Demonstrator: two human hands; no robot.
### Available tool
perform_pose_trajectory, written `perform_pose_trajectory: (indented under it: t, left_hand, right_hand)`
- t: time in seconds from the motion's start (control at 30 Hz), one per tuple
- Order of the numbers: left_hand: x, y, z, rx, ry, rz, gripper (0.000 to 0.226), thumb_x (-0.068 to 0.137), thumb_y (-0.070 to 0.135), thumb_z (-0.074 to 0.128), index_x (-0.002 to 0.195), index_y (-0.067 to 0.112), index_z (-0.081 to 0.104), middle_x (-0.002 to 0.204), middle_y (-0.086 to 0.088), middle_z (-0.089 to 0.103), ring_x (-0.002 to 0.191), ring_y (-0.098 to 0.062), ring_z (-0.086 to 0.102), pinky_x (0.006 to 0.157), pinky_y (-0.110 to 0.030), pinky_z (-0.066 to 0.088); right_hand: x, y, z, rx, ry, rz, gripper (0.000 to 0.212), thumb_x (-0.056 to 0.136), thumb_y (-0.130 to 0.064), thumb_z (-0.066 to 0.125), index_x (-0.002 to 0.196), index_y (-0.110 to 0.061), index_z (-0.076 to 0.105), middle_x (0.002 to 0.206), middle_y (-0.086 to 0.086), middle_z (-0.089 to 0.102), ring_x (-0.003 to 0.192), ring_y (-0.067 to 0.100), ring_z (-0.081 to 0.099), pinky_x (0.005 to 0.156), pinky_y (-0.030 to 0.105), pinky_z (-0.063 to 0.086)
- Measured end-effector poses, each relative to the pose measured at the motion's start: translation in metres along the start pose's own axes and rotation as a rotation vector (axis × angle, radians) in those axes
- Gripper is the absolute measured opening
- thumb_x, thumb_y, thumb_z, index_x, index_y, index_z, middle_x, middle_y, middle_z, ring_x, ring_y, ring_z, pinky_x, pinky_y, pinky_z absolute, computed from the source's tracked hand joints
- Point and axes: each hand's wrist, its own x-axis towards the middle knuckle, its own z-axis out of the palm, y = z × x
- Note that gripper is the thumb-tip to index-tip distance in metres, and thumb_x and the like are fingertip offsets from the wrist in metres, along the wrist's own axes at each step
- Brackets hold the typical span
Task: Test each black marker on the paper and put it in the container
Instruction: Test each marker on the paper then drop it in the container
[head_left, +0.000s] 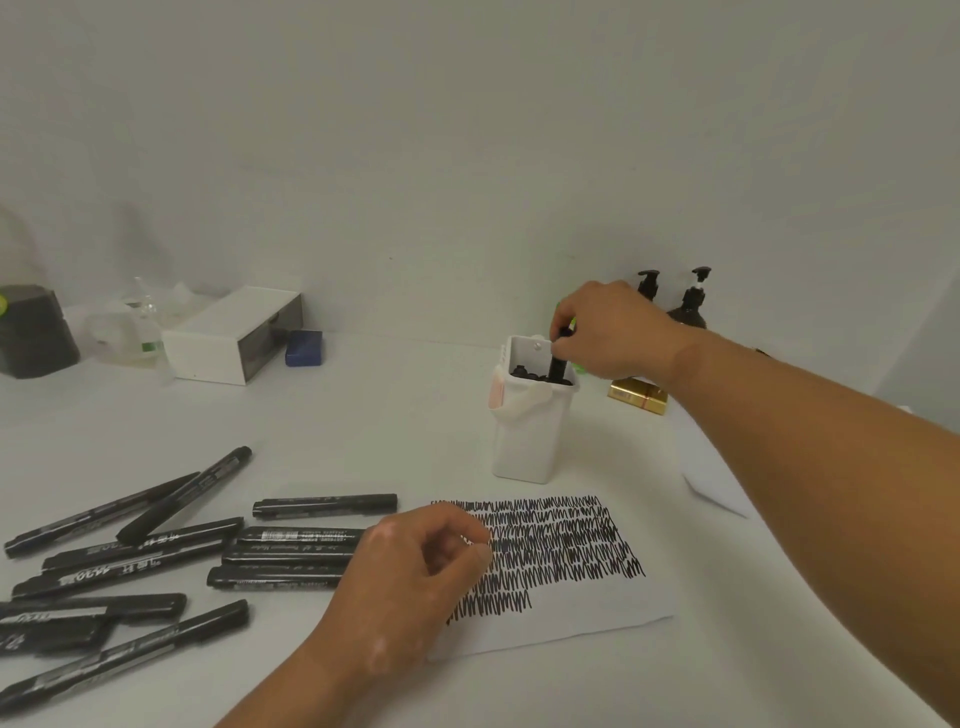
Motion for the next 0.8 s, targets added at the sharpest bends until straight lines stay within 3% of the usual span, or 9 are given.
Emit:
perform_pose_trajectory:
  t: [0.17, 0.23, 0.3, 0.43, 0.57, 0.67, 0.73, 0.8]
  left_hand:
    - [0.000, -0.001, -0.001, -0.008, 0.001, -0.005, 0.012, 0.086, 0.026, 0.074, 0.083, 0.037, 0.072, 0.066, 0.008, 0.068, 0.051, -0.001, 0.050, 0.052, -0.013, 0.042]
    - [0.001, -0.001, -0.001, -0.016, 0.005, -0.004, 0.010, 0.086, 0.026, 0.074, 0.083, 0.036, 0.072, 0.066, 0.008, 0.068, 0.051, -0.002, 0.050, 0.052, -0.013, 0.042]
    - [0.001, -0.002, -0.001, -0.015, 0.003, 0.000, 0.010, 0.086, 0.026, 0.074, 0.083, 0.035, 0.073, 0.066, 0.007, 0.068, 0.051, -0.002, 0.050, 0.052, -0.013, 0.041]
    - [0.001, -0.002, -0.001, 0.010, -0.001, 0.008, 0.009, 0.086, 0.027, 0.074, 0.083, 0.036, 0.072, 0.067, 0.008, 0.069, 0.051, 0.000, 0.051, 0.052, -0.011, 0.041]
    - [0.001, -0.003, -0.001, 0.026, -0.006, 0.016, 0.009, 0.086, 0.027, 0.073, 0.082, 0.034, 0.072, 0.065, 0.010, 0.068, 0.049, -0.001, 0.050, 0.051, -0.010, 0.039]
    - [0.002, -0.003, -0.001, 0.019, -0.009, 0.015, 0.008, 0.087, 0.027, 0.073, 0.082, 0.033, 0.073, 0.065, 0.010, 0.067, 0.048, -0.001, 0.049, 0.050, -0.010, 0.039]
    - [0.002, -0.003, -0.001, 0.023, -0.010, 0.017, 0.008, 0.087, 0.027, 0.073, 0.081, 0.032, 0.073, 0.064, 0.010, 0.067, 0.048, -0.001, 0.048, 0.050, -0.011, 0.039]
    - [0.002, -0.003, -0.002, 0.029, -0.007, 0.023, 0.007, 0.087, 0.026, 0.073, 0.081, 0.031, 0.073, 0.062, 0.010, 0.066, 0.048, -0.002, 0.048, 0.051, -0.011, 0.039]
  right_hand:
    - [0.004, -0.004, 0.012, -0.086, -0.160, 0.028, 0.033, 0.100, -0.029, 0.053, 0.097, -0.004, 0.074, 0.092, 0.014, 0.072, 0.087, 0.033, 0.066, 0.071, 0.038, 0.055]
    - [0.005, -0.005, 0.017, -0.146, -0.196, 0.026, 0.033, 0.101, -0.027, 0.050, 0.089, -0.002, 0.066, 0.081, 0.011, 0.063, 0.081, 0.033, 0.060, 0.061, 0.033, 0.046]
    - [0.005, -0.005, 0.021, -0.175, -0.204, 0.040, 0.028, 0.101, -0.029, 0.051, 0.085, -0.008, 0.060, 0.078, 0.008, 0.055, 0.078, 0.030, 0.054, 0.060, 0.030, 0.040]
    - [0.003, 0.000, 0.024, -0.138, -0.210, 0.075, 0.031, 0.100, -0.029, 0.052, 0.092, -0.005, 0.071, 0.086, 0.012, 0.065, 0.084, 0.032, 0.061, 0.072, 0.036, 0.052]
    - [-0.004, 0.009, 0.012, 0.029, -0.041, 0.078, 0.033, 0.097, -0.032, 0.057, 0.090, -0.006, 0.075, 0.086, 0.010, 0.071, 0.085, 0.031, 0.065, 0.071, 0.034, 0.054]
    - [-0.031, 0.013, 0.002, 0.208, 0.136, 0.076, 0.017, 0.093, -0.035, 0.064, 0.083, -0.027, 0.075, 0.076, -0.013, 0.065, 0.075, 0.013, 0.062, 0.060, 0.020, 0.042]
    - [-0.062, 0.013, 0.007, 0.331, 0.203, 0.052, 0.014, 0.091, -0.037, 0.069, 0.078, -0.035, 0.071, 0.074, -0.013, 0.068, 0.069, 0.006, 0.060, 0.056, 0.013, 0.038]
    - [-0.094, 0.015, 0.022, 0.442, 0.209, 0.043, 0.013, 0.089, -0.037, 0.073, 0.076, -0.034, 0.073, 0.072, -0.007, 0.071, 0.065, 0.010, 0.061, 0.060, 0.021, 0.046]
